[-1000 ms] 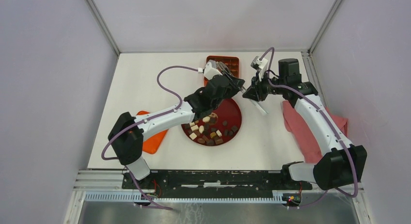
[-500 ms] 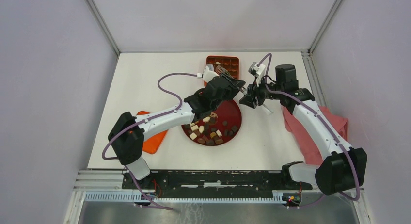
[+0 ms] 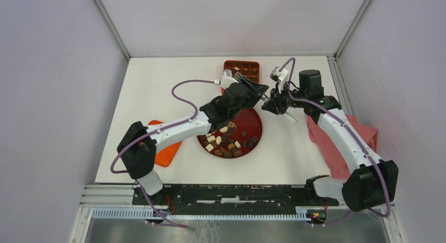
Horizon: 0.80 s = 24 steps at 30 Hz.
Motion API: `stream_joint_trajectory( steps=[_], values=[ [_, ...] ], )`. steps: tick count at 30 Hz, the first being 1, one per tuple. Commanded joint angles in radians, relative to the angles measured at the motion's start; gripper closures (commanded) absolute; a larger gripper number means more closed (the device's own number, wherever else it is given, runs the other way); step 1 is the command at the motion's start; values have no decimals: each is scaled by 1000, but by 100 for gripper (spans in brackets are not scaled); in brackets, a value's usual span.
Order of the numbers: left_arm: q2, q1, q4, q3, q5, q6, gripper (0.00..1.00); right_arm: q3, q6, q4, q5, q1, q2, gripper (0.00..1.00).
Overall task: Pack the chocolate
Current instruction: Adjust the clamp at the center of the board.
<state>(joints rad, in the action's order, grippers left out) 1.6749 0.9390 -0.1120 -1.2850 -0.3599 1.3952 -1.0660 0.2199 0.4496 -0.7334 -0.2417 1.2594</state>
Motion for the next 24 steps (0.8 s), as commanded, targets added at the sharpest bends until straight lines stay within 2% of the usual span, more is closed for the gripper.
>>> stream_joint_trajectory(
  steps=[1,7,13,18,21,24],
  values=[
    [-34,-1,-67,14,-8,47,44,-28,-14,-27,-27,-5,-5,76],
    [-43,0,-62,30,-8,44,27,-33,-19,-27,-37,-4,-4,74],
    [-103,0,-3,81,-56,-5,16,-31,-20,-23,-42,8,-9,64],
    [-233,0,96,121,-134,-156,9,-18,-3,-11,-39,17,-3,58],
    [-327,0,167,161,-177,-239,7,-14,10,-1,-26,18,3,58],
    [-436,0,226,196,-202,-415,6,-22,47,26,17,18,14,58]
  ],
)
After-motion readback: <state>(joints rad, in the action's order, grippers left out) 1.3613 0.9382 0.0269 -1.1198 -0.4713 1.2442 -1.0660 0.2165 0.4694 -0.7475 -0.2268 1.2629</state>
